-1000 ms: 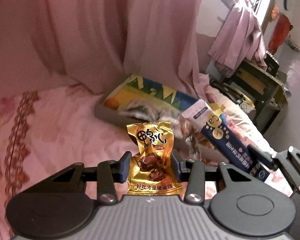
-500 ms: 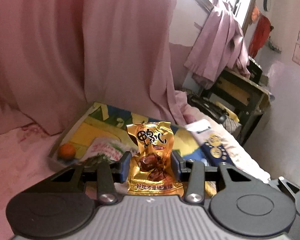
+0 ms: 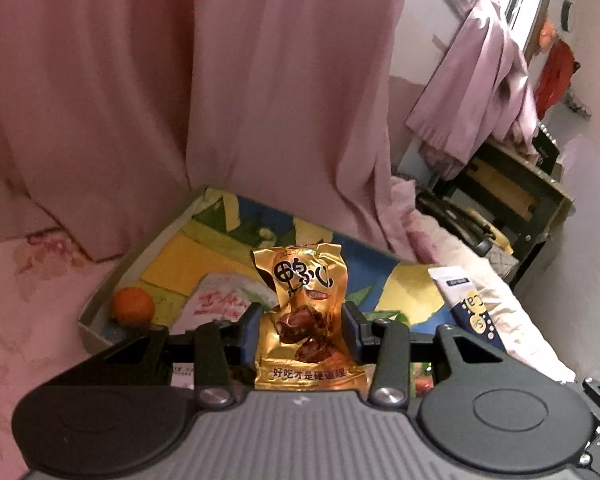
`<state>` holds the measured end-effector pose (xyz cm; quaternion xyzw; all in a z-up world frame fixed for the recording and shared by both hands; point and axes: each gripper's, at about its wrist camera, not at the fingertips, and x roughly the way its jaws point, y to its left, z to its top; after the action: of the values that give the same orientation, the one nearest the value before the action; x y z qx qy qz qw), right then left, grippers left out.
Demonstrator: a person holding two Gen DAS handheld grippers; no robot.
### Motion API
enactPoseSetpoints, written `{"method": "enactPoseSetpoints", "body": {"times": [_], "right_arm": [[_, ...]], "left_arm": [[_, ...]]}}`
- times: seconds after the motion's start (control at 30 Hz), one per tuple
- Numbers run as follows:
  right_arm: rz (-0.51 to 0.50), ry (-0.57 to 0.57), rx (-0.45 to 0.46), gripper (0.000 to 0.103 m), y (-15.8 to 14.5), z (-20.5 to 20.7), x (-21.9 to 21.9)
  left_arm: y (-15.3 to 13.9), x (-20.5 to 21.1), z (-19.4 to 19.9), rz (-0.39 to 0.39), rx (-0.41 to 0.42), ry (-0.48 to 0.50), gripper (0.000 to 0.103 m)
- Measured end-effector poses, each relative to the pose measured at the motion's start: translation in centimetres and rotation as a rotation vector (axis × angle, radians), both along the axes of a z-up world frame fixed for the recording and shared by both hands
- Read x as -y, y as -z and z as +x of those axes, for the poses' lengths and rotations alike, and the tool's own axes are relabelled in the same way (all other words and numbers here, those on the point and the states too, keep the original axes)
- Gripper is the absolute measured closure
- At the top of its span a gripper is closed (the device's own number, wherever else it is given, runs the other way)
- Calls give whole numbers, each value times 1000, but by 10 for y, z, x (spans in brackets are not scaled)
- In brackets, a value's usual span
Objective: Organize snacks
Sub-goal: 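Carry the gold pouch and blue stick packet over the box, then open both tools to drop the gold pouch and blue packet into the box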
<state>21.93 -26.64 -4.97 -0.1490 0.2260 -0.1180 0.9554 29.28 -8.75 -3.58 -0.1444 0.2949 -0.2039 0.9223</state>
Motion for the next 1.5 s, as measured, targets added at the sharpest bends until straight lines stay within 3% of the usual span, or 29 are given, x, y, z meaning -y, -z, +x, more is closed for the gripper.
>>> {"method": "enactPoseSetpoints", "body": {"times": [0.1, 0.17, 0.9, 1.1, 1.37, 1.5], "right_arm": [[7, 5, -5, 66, 2, 3, 2], [13, 8, -10, 66, 4, 4, 3], [63, 37, -43, 64, 13, 14, 13], [82, 51, -26, 51, 9, 10, 16], [155, 68, 28, 32, -6, -1, 24], [187, 72, 59, 26, -14, -8, 27]], "left_arm": [[3, 1, 1, 3, -1, 3, 57], [2, 1, 1, 6, 3, 7, 67], [12, 7, 6, 30, -51, 15, 66], [8, 7, 1, 39, -42, 12, 53], [-5, 7, -13, 60, 0, -11, 25], [-10, 8, -23, 75, 26, -23, 16]]}}
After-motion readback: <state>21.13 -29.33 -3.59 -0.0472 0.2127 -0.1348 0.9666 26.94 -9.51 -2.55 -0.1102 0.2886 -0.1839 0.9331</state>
